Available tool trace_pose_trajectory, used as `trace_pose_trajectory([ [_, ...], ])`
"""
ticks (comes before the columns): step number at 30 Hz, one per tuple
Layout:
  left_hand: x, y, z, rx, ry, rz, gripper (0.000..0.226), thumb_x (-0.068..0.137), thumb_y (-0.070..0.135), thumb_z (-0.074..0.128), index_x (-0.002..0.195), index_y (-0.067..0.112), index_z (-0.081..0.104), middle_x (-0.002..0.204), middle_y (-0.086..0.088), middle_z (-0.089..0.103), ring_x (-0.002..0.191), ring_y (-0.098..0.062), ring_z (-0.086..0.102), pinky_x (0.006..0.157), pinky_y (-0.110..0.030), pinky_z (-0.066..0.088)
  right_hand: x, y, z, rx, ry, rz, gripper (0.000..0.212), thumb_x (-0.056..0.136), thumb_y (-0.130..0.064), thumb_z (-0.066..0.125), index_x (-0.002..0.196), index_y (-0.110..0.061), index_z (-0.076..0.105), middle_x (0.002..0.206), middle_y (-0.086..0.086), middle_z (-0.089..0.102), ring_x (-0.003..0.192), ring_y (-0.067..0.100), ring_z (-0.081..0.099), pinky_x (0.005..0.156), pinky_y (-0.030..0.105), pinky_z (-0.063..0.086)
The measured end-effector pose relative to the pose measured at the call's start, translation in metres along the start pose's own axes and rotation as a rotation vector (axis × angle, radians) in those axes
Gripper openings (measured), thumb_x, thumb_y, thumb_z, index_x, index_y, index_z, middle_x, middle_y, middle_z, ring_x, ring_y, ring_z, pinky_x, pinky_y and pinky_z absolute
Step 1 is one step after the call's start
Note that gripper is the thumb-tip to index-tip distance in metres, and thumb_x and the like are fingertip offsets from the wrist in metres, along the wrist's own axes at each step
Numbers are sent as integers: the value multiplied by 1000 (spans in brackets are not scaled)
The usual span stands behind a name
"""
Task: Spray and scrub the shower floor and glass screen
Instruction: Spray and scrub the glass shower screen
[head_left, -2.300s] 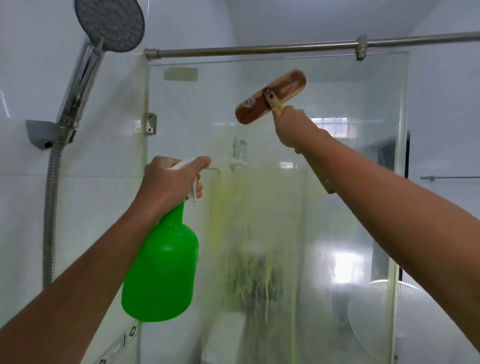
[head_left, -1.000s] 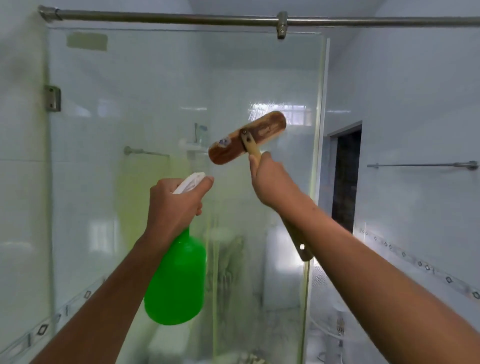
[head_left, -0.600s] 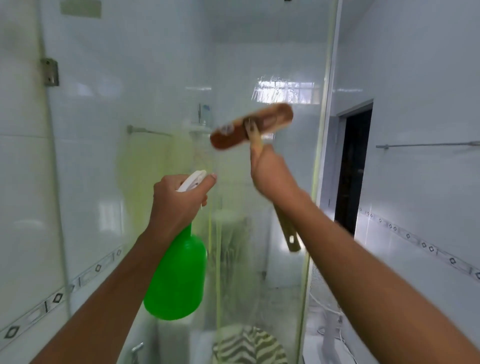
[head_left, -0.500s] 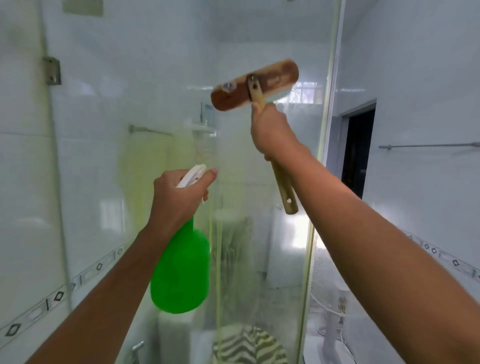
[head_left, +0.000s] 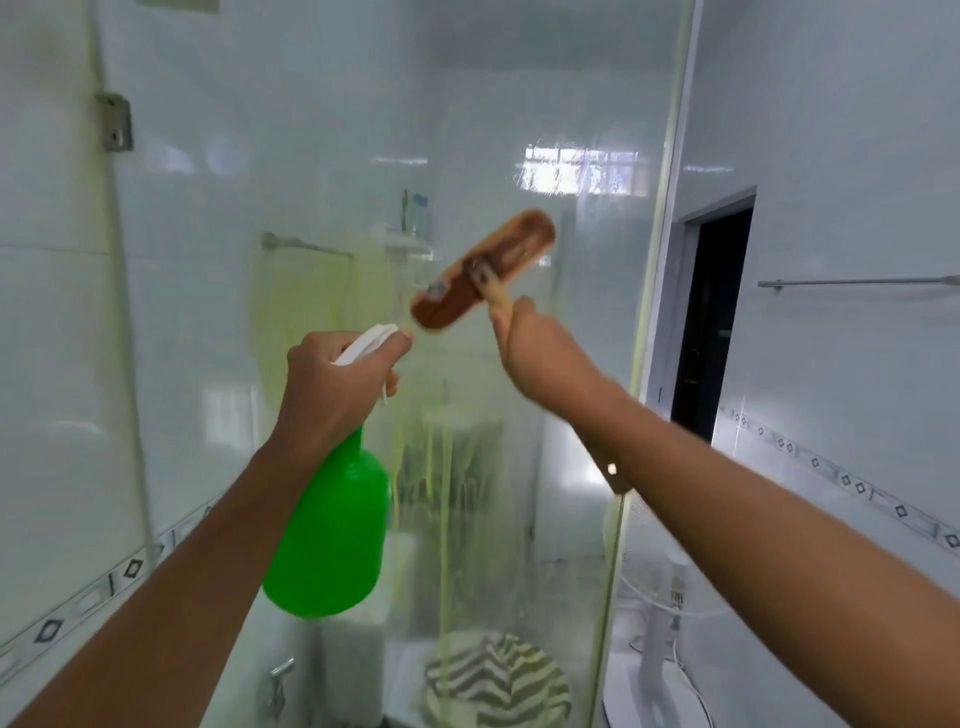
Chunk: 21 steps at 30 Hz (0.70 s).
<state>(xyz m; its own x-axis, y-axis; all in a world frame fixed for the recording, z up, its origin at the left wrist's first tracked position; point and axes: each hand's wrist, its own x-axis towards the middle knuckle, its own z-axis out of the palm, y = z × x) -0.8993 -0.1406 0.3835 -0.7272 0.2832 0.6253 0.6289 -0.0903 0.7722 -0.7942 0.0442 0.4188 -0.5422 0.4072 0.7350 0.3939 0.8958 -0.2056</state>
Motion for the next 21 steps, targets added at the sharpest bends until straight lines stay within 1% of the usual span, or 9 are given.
trace_pose_trajectory([
  [2, 1, 1, 0, -6, -5, 12, 45, 89, 48, 76, 63, 12, 77, 64, -3, 75, 67, -23, 74, 80, -39, 60, 34, -6, -35, 89, 38, 90, 42, 105, -43, 26, 112, -6, 45, 99, 19, 58, 78, 33, 56, 65, 38, 39],
  [5, 3, 3, 0, -44, -24, 9, 43, 89, 47, 76, 64, 13, 77, 64, -4, 76, 72, -26, 76, 85, -43, 63, 33, -6, -49, 226, 73, 160, 43, 104, -48, 22, 106, -11, 44, 91, 10, 53, 68, 23, 53, 62, 42, 49],
  [7, 0, 4, 2, -72, -44, 6, 41, 89, 46, 77, 65, 12, 78, 64, -4, 76, 69, -24, 76, 86, -44, 63, -6, 3, -21, 219, 38, 193, 40, 104, -47, 23, 104, -12, 42, 82, 8, 53, 66, 25, 53, 55, 36, 40],
  [9, -3, 3, 4, -85, -54, 8, 41, 88, 46, 76, 65, 12, 78, 64, -4, 76, 70, -25, 76, 87, -45, 63, -67, 14, 21, 234, -63, 267, 33, 105, -45, 25, 100, -15, 39, 74, 3, 50, 60, 19, 49, 48, 32, 31],
  [13, -4, 6, 7, -122, -78, -1, 41, 88, 46, 76, 65, 11, 78, 64, -3, 76, 61, -15, 73, 86, -40, 63, -149, 20, 62, 297, -140, 376, 32, 104, -45, 24, 96, -19, 41, 71, 2, 54, 54, 13, 50, 46, 30, 38],
  [16, -7, 7, 11, -133, -92, 6, 43, 88, 45, 76, 66, 9, 78, 64, -4, 76, 58, -10, 70, 81, -34, 60, -117, 19, 45, 275, -95, 403, 34, 104, -45, 25, 96, -16, 42, 80, 7, 57, 61, 18, 53, 49, 31, 38],
  [18, -8, 5, 11, -130, -99, 14, 44, 89, 45, 76, 65, 8, 78, 64, -5, 76, 55, -7, 67, 78, -31, 59, -79, 14, 23, 261, -38, 383, 38, 104, -46, 25, 98, -12, 43, 88, 14, 59, 72, 31, 59, 59, 38, 46],
  [19, -7, 2, 10, -127, -101, 14, 45, 89, 45, 75, 65, 7, 77, 63, -5, 75, 54, -7, 67, 78, -31, 59, -59, 8, 11, 257, -10, 361, 40, 103, -47, 25, 98, -11, 44, 90, 15, 58, 77, 35, 60, 63, 43, 50],
  [21, -4, -4, 9, -141, -103, -4, 45, 89, 46, 75, 64, 8, 77, 64, -5, 75, 61, -14, 71, 83, -37, 62, -20, -7, -14, 247, 18, 323, 43, 103, -48, 25, 100, -10, 44, 90, 12, 55, 77, 35, 60, 58, 45, 53],
])
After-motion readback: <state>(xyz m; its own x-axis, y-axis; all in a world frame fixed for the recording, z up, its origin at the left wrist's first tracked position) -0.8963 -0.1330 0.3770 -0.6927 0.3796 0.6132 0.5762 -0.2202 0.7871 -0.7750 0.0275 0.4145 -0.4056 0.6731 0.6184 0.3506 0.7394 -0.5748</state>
